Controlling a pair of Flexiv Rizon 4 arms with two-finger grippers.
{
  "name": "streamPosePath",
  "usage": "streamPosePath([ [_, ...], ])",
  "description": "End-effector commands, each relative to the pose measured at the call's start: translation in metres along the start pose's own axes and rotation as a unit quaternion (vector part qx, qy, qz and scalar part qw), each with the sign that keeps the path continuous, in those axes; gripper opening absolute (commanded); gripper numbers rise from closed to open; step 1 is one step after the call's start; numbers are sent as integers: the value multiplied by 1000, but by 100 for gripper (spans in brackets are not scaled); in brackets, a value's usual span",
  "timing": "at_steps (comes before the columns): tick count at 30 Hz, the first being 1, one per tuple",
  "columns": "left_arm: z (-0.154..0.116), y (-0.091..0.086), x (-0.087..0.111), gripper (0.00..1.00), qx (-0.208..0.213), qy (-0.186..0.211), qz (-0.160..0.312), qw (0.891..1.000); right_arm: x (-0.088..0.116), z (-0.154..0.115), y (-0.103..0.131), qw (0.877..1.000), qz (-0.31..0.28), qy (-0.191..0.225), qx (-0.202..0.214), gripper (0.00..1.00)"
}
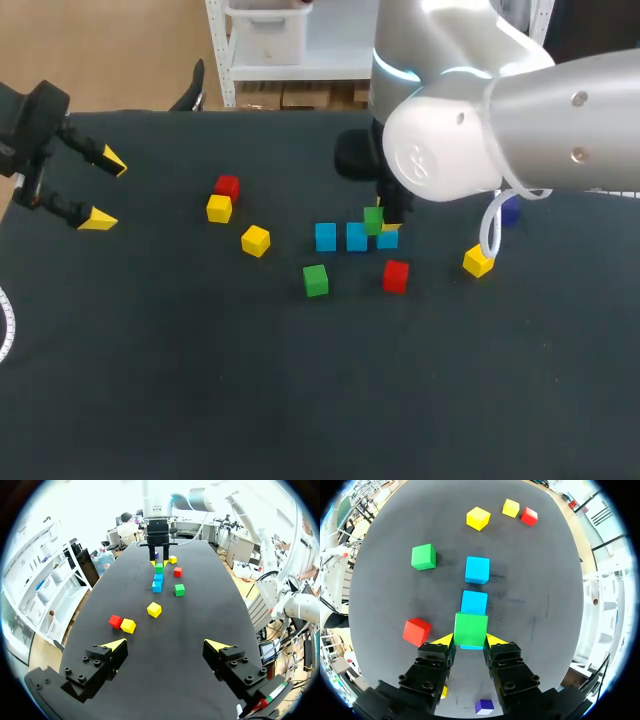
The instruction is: Place the blue cubes, place green cubes on the blue cubes, place the yellow cubes on the green cubes, then place the red cubes on the yellow cubes, and place purple cube on the red cubes.
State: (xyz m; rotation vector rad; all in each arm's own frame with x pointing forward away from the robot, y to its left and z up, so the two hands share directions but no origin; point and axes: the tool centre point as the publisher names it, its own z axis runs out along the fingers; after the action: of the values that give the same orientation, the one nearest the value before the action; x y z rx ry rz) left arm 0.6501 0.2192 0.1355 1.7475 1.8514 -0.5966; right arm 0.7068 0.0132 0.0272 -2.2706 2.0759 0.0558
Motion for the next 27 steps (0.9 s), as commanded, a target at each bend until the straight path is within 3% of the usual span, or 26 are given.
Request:
streamPosePath([
  [1,0,1,1,100,1,-1,1,1000,-1,0,-1,1000,0,0,-2,0],
  [7,0,1,1,100,1,-1,1,1000,0,0,-2,1000,1,0,-3,0],
  [10,0,1,1,100,1,-1,1,1000,0,0,-2,1000,1,0,-4,6],
  [27,0,1,1,100,1,-1,1,1000,0,2,-3,1000,2,-1,-7,16],
])
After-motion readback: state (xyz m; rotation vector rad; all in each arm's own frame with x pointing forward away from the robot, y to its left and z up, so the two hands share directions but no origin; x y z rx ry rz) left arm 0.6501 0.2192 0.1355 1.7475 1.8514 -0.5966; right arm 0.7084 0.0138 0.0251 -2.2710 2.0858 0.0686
